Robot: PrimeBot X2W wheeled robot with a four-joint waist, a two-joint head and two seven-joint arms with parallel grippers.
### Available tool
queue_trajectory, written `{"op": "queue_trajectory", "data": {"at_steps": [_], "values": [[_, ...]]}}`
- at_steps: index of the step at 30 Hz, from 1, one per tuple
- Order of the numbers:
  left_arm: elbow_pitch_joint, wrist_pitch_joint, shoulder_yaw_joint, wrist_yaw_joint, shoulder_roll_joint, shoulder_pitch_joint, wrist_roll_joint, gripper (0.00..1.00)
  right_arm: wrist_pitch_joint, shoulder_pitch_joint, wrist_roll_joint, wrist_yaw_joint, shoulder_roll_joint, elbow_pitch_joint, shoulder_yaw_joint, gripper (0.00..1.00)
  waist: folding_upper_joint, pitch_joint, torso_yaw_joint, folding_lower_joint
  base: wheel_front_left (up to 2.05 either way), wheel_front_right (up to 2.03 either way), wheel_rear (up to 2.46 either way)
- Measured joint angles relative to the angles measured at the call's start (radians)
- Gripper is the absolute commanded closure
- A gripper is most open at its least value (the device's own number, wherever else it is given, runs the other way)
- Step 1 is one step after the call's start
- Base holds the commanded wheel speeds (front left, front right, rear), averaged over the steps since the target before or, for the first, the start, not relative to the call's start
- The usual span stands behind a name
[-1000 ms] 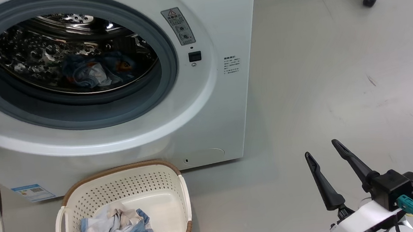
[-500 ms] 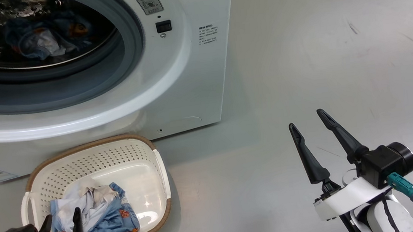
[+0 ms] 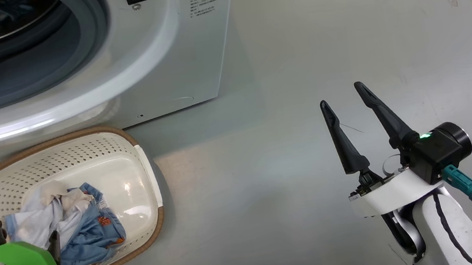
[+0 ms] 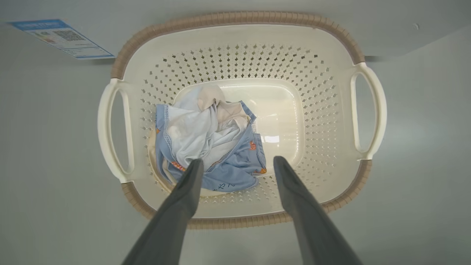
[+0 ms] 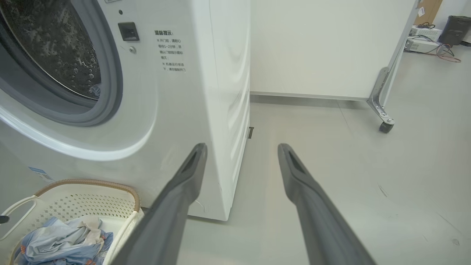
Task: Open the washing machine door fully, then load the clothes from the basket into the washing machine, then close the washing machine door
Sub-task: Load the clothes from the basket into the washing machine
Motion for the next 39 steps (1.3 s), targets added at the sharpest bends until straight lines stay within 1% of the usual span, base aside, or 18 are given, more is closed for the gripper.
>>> {"op": "queue_trajectory", "data": {"at_steps": [6,13,20,27,33,39], "values": [[0.09,0.078,0.011,0.01,0.006,-0.08,-0.042,0.0,0.0,-0.01,-0.008,0.0,0.001,0.0,-0.013,0.0,0.0,0.061,-0.034,0.0001,0.0,0.0,0.0],[0.178,0.113,0.04,0.041,0.024,-0.156,-0.049,0.0,0.0,-0.029,-0.015,0.0,0.002,0.0,-0.022,0.0,0.0,0.118,-0.057,0.0001,0.0,0.0,0.0],[0.257,0.122,0.04,0.052,0.02,-0.221,-0.058,0.0,0.0,-0.031,-0.03,0.0,0.001,-0.005,-0.047,0.0,0.0,0.161,-0.066,0.0001,0.0,0.0,0.0],[0.327,0.122,0.038,0.062,0.02,-0.287,-0.058,0.0,0.0,-0.031,-0.048,0.0,-0.002,-0.022,-0.066,0.0,0.0,0.207,-0.058,0.0001,0.0,0.0,0.0],[0.38,0.122,0.045,0.087,0.028,-0.323,-0.057,0.0,0.0,-0.031,-0.058,0.0,-0.004,-0.035,-0.068,0.0,0.0,0.25,-0.048,0.0001,0.0,0.0,0.0],[0.409,0.12,0.054,0.088,0.029,-0.379,-0.057,0.0,0.0,-0.033,-0.062,0.0,-0.004,-0.05,-0.078,0.0,0.0,0.295,-0.039,0.0001,0.0,0.0,0.0]]}}
